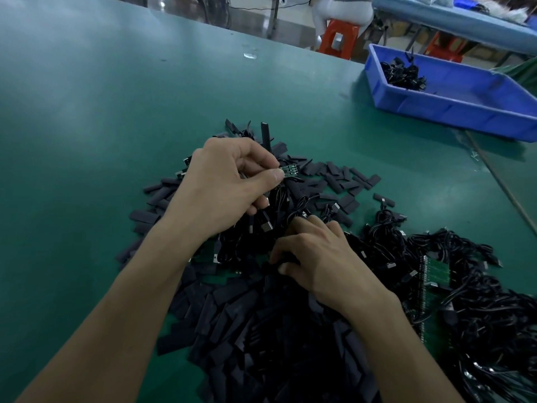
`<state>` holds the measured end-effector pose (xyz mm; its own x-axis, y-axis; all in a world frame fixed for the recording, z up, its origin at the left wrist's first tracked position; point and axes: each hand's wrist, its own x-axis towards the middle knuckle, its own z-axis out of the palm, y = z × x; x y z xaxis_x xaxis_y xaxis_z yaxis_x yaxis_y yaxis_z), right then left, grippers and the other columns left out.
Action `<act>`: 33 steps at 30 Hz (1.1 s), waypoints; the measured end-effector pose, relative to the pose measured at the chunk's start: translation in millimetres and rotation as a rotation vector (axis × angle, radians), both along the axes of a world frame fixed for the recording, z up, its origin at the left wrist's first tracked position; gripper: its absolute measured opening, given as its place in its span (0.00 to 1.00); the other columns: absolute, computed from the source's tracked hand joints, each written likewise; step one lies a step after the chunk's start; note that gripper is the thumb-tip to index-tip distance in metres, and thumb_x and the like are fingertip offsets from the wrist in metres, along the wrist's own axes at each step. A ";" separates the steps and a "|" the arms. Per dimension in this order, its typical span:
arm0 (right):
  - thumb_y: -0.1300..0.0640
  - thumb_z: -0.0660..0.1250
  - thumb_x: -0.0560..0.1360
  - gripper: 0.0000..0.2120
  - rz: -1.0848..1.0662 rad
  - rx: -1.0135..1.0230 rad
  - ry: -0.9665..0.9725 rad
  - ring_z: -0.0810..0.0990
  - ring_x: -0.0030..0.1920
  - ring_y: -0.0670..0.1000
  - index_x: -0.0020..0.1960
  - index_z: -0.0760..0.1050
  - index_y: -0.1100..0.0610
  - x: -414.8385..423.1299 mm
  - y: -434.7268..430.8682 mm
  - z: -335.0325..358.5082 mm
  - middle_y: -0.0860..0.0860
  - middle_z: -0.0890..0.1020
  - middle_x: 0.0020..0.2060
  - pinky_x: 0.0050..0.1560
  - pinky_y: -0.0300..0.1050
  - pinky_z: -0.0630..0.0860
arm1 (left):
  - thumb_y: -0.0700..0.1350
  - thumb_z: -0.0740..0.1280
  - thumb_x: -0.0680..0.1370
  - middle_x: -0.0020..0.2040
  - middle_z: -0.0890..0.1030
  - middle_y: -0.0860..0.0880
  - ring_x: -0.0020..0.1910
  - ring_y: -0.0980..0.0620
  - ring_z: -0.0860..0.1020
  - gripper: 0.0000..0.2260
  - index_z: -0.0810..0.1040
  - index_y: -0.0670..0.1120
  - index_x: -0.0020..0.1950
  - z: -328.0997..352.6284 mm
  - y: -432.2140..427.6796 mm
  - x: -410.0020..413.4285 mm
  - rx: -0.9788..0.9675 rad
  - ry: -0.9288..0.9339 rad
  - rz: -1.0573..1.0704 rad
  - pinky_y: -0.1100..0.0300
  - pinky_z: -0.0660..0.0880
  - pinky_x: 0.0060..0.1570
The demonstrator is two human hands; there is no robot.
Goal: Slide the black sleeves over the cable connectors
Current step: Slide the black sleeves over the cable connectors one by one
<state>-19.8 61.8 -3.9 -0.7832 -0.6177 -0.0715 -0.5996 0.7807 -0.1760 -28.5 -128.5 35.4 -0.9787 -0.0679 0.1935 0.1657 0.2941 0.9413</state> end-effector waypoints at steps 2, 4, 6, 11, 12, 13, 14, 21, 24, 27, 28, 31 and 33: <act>0.46 0.69 0.77 0.03 0.015 -0.054 -0.007 0.62 0.52 0.43 0.50 0.77 0.40 -0.5 3.5 0.8 0.39 0.68 0.48 0.50 0.42 0.53 | 0.43 0.75 0.76 0.34 0.85 0.52 0.29 0.52 0.83 0.03 0.83 0.49 0.45 0.0 -0.9 -0.1 -0.002 0.005 -0.001 0.65 0.77 0.28; 0.47 0.67 0.79 0.02 -0.001 -0.192 -0.048 0.65 0.52 0.41 0.49 0.74 0.41 -0.8 5.4 3.4 0.39 0.72 0.48 0.55 0.41 0.56 | 0.43 0.75 0.76 0.34 0.85 0.52 0.29 0.52 0.83 0.03 0.83 0.49 0.45 -0.7 -0.8 -0.6 -0.009 0.009 -0.002 0.65 0.77 0.28; 0.52 0.65 0.81 0.06 -0.082 -0.414 -0.140 0.71 0.46 0.39 0.48 0.71 0.42 -0.4 5.2 7.9 0.39 0.75 0.42 0.54 0.40 0.63 | 0.44 0.75 0.76 0.34 0.85 0.52 0.29 0.52 0.84 0.03 0.83 0.49 0.44 -1.7 -0.1 -0.9 -0.016 0.009 -0.004 0.65 0.77 0.28; 0.56 0.64 0.82 0.09 -0.255 -0.799 -0.132 0.79 0.39 0.45 0.48 0.73 0.42 -1.2 7.1 16.8 0.41 0.81 0.41 0.36 0.34 0.73 | 0.45 0.76 0.75 0.35 0.85 0.53 0.29 0.52 0.83 0.03 0.83 0.50 0.44 -2.9 0.0 -0.5 -0.033 0.004 -0.025 0.65 0.77 0.28; 0.56 0.65 0.81 0.09 -0.268 -0.830 -0.113 0.80 0.41 0.44 0.49 0.75 0.41 -1.6 7.5 17.5 0.40 0.81 0.42 0.38 0.32 0.73 | 0.45 0.76 0.75 0.35 0.85 0.53 0.29 0.52 0.83 0.03 0.83 0.50 0.44 -2.6 -0.1 -0.3 -0.033 0.002 -0.036 0.65 0.77 0.28; 0.56 0.66 0.81 0.10 -0.277 -0.861 -0.102 0.81 0.43 0.43 0.50 0.77 0.40 -2.2 7.8 17.9 0.38 0.82 0.42 0.40 0.30 0.73 | 0.45 0.77 0.75 0.35 0.85 0.53 0.28 0.52 0.83 0.03 0.83 0.50 0.44 -2.5 0.0 -0.4 -0.033 -0.001 -0.047 0.65 0.77 0.27; 0.57 0.68 0.80 0.11 -0.287 -0.892 -0.093 0.82 0.45 0.41 0.51 0.78 0.39 -2.6 8.7 18.3 0.36 0.82 0.44 0.42 0.30 0.73 | 0.45 0.77 0.75 0.35 0.85 0.53 0.28 0.52 0.83 0.03 0.84 0.50 0.44 -2.4 0.2 -0.4 -0.032 -0.006 -0.055 0.65 0.76 0.27; 0.55 0.75 0.75 0.09 -0.372 -1.098 -0.078 0.84 0.41 0.44 0.51 0.82 0.42 -4.2 12.0 21.3 0.42 0.85 0.42 0.41 0.34 0.78 | 0.46 0.78 0.73 0.33 0.85 0.52 0.27 0.52 0.83 0.03 0.84 0.50 0.43 -3.2 -0.2 -1.4 -0.027 -0.053 -0.087 0.66 0.75 0.26; 0.55 0.77 0.72 0.11 -0.376 -1.109 -0.097 0.85 0.43 0.41 0.52 0.82 0.43 -5.0 12.8 23.7 0.40 0.86 0.43 0.44 0.33 0.78 | 0.46 0.78 0.73 0.33 0.85 0.51 0.27 0.52 0.83 0.03 0.85 0.49 0.43 -3.8 -0.5 -1.6 -0.026 -0.073 -0.093 0.67 0.75 0.26; 0.54 0.77 0.71 0.12 -0.369 -1.106 -0.099 0.84 0.44 0.38 0.52 0.82 0.43 -5.4 14.5 24.1 0.38 0.86 0.44 0.44 0.30 0.77 | 0.45 0.78 0.73 0.33 0.85 0.50 0.27 0.51 0.83 0.03 0.85 0.50 0.43 -3.2 0.2 -1.5 -0.021 -0.077 -0.100 0.67 0.75 0.26; 0.52 0.76 0.70 0.11 -0.373 -1.110 -0.093 0.84 0.44 0.39 0.52 0.82 0.43 -5.4 14.6 24.4 0.38 0.86 0.44 0.45 0.30 0.77 | 0.45 0.78 0.73 0.33 0.85 0.50 0.27 0.51 0.83 0.03 0.85 0.50 0.42 -3.0 0.5 -1.1 -0.022 -0.078 -0.100 0.67 0.75 0.26; 0.47 0.73 0.69 0.10 -0.386 -1.139 -0.064 0.85 0.41 0.41 0.51 0.81 0.41 -5.7 13.9 26.0 0.40 0.86 0.40 0.45 0.32 0.78 | 0.45 0.78 0.73 0.33 0.85 0.51 0.27 0.51 0.83 0.03 0.85 0.50 0.42 -1.8 0.8 -0.4 -0.018 -0.082 -0.100 0.67 0.75 0.26; 0.47 0.73 0.70 0.09 -0.390 -1.171 -0.063 0.85 0.39 0.44 0.50 0.82 0.42 -5.7 12.8 25.6 0.43 0.86 0.38 0.44 0.33 0.79 | 0.45 0.78 0.73 0.34 0.85 0.51 0.27 0.51 0.83 0.03 0.85 0.51 0.42 -1.0 0.7 0.6 -0.016 -0.084 -0.113 0.67 0.75 0.26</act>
<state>-25.5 74.5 21.7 -0.9444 -0.0612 0.3230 -0.3276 0.2581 -0.9089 -27.9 -127.8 34.4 -0.9928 0.0465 0.1108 0.1196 0.2929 0.9486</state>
